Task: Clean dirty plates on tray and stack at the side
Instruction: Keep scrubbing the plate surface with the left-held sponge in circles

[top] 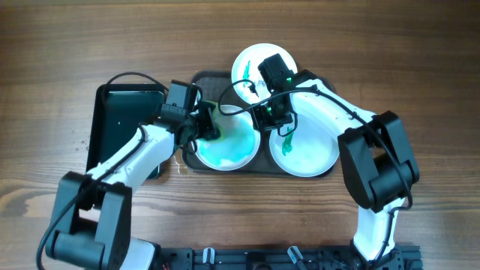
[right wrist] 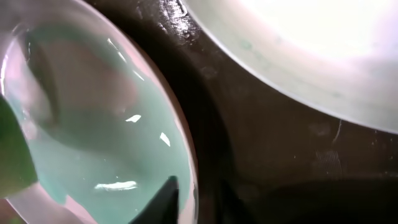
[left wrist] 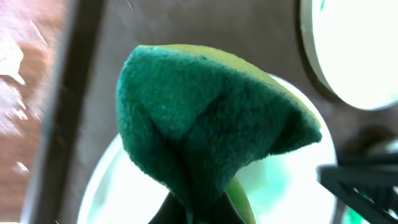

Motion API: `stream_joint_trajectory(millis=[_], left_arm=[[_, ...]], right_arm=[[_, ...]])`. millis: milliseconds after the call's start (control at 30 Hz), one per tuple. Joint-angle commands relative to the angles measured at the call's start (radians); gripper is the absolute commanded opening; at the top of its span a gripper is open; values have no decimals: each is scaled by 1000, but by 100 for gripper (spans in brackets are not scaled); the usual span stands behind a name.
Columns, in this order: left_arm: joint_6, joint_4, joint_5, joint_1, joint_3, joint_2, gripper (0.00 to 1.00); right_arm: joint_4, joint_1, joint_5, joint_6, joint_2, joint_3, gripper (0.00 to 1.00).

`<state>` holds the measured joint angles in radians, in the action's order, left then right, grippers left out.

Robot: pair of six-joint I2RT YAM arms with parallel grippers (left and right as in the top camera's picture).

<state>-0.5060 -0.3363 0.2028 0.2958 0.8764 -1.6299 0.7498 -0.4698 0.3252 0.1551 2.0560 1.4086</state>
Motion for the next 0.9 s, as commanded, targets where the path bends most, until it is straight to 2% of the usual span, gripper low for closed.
stream_joint_trajectory(millis=[0,200,300,433,533,600,700,867], left_arm=[[-79,-52,67,16,-7,27,4],[-79,-119,32,29,-8,27,4],[-79,-129,32,30,-12,26,4],[-87,-128,30,47,-56,26,4],[-91,-129,-81,67,-100,25,4],[-143,-129,-209,73,-128,25,4],[-161,-113,-304,72,-147,25,4],[-160,28,-460,72,-148,25,4]], right_arm=[[-5,5,16,-116,19,-10,31],[-11,5,16,-130,27,-10,33],[-13,5,16,-128,36,-10,26],[-16,5,16,-120,39,-10,10],[-16,5,16,-119,39,-10,5],[-16,5,16,-119,39,-10,4],[-16,5,15,-117,39,-10,4],[-14,5,12,-100,39,-10,4]])
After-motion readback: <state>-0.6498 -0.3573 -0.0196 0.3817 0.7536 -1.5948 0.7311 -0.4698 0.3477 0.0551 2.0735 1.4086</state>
